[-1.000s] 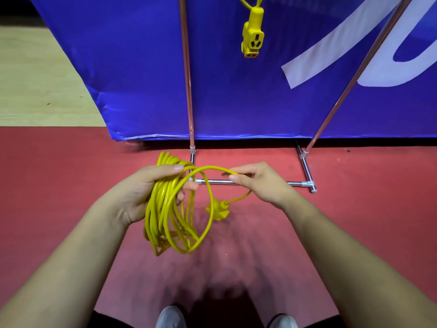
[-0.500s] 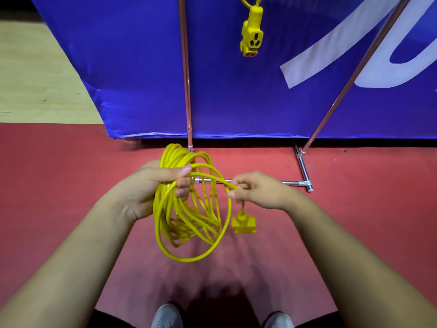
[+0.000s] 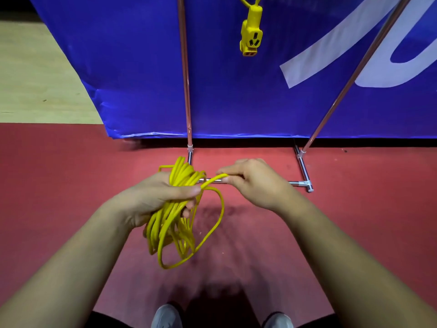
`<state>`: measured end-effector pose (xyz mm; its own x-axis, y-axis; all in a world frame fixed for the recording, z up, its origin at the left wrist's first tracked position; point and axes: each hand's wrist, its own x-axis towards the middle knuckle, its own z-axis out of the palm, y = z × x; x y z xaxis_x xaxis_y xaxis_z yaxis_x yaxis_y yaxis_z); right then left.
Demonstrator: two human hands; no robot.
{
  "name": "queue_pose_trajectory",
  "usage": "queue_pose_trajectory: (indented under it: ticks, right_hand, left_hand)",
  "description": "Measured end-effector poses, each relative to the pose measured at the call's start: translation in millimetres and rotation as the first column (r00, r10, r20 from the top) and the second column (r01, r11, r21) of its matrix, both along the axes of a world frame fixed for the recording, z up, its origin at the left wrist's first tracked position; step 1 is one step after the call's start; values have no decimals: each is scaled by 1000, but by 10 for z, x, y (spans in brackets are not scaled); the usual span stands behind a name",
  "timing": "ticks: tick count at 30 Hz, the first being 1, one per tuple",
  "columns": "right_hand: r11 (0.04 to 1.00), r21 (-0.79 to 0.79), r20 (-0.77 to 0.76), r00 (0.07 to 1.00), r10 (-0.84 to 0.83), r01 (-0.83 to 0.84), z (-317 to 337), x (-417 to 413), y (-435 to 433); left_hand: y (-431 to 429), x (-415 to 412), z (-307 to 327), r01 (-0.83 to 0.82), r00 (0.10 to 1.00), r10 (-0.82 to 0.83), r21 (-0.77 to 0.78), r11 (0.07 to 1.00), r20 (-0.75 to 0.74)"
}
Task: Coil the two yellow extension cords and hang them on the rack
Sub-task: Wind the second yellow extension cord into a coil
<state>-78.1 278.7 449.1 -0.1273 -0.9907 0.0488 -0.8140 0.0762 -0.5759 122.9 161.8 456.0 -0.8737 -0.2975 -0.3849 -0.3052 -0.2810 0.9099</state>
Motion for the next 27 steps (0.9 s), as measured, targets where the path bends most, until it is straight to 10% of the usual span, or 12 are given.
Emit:
queue_pose_trajectory:
  ticks: [4, 8, 17, 27]
  right_hand:
    - [992, -113, 83, 995, -49, 58, 153, 20, -11]
    - [996, 93, -87, 996, -1, 9, 59, 149, 15]
    - [972, -178, -40, 988, 150, -155, -173, 254, -91]
    - [995, 74, 51, 996, -75, 71, 3, 208, -87]
  left_hand:
    - [31, -57, 14, -4, 1000, 5, -62, 998, 14]
    - [41, -64, 52, 62, 998, -62, -9, 998, -28]
    - [32, 0, 107, 397, 918, -391, -126, 909, 67]
    - [-3, -15, 100, 97, 994, -29, -757, 646, 102]
